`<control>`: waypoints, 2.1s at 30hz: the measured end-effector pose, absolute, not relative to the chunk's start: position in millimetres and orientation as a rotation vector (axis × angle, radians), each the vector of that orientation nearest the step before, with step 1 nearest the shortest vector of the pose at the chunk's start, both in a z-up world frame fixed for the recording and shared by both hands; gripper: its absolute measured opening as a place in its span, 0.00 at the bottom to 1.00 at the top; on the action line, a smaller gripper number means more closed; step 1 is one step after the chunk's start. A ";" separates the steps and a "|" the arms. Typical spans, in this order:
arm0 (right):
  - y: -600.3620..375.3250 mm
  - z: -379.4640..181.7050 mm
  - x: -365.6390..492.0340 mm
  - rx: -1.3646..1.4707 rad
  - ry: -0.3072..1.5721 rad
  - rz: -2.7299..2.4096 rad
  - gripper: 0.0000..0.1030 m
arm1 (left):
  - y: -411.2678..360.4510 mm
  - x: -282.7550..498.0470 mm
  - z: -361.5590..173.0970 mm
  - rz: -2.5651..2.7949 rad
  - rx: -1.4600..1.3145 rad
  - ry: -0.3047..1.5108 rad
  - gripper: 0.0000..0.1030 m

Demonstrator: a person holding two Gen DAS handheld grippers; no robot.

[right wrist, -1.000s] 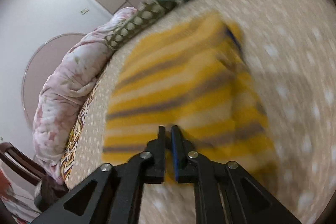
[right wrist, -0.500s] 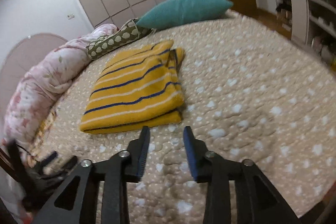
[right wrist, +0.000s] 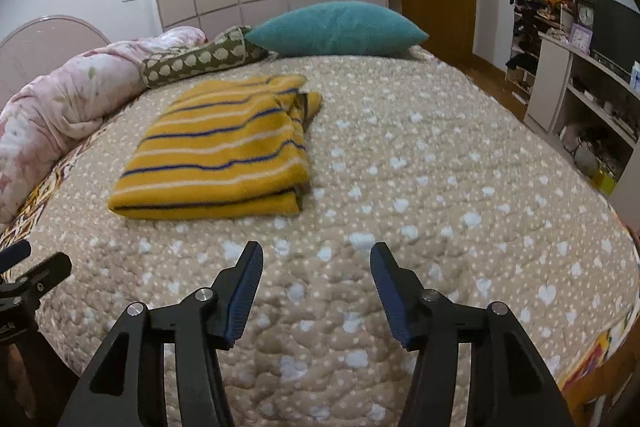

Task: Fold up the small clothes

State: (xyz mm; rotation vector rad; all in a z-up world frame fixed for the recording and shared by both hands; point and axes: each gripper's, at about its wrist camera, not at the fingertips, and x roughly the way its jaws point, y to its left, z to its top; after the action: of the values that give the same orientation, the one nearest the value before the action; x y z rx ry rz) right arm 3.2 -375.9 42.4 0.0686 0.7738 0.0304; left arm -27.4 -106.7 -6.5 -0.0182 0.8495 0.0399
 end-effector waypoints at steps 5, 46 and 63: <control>-369.3 33.5 5.3 0.047 0.807 0.021 0.59 | -97.8 -22.0 -20.6 0.095 -0.034 0.902 1.00; -339.4 19.4 14.7 -0.046 0.854 0.024 0.64 | -99.6 -27.6 -19.9 0.027 -0.073 0.871 1.00; -340.3 17.9 13.9 -0.041 0.855 0.022 0.65 | -99.6 -28.0 -24.9 0.025 -0.062 0.884 1.00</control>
State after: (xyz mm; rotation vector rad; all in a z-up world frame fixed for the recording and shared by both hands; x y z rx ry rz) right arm 13.9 -340.3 17.9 -0.0411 0.8546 0.0224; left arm -28.0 -99.6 -24.9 -0.0619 0.8842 0.0247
